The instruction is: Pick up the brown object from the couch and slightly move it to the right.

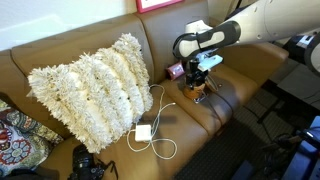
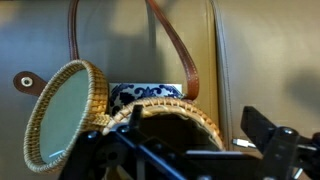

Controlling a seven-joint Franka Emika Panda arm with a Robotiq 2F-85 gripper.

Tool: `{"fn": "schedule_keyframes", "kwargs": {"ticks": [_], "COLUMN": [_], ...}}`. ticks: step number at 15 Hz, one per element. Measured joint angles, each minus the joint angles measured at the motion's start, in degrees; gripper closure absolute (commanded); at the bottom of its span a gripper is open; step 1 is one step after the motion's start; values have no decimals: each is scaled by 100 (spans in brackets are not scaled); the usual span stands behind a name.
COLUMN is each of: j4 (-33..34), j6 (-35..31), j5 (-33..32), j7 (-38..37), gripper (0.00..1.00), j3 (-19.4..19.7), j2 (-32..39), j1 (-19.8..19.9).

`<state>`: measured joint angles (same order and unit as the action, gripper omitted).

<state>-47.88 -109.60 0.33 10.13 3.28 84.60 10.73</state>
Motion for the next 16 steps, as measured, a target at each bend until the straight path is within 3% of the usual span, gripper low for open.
{"fn": "schedule_keyframes", "kwargs": {"ticks": [16], "j4": [298], "j6": [13], "j5": [-23], "j7": [18], "gripper": [0], "j3": [-2], "j2": [-24], "j1": [-70]}}
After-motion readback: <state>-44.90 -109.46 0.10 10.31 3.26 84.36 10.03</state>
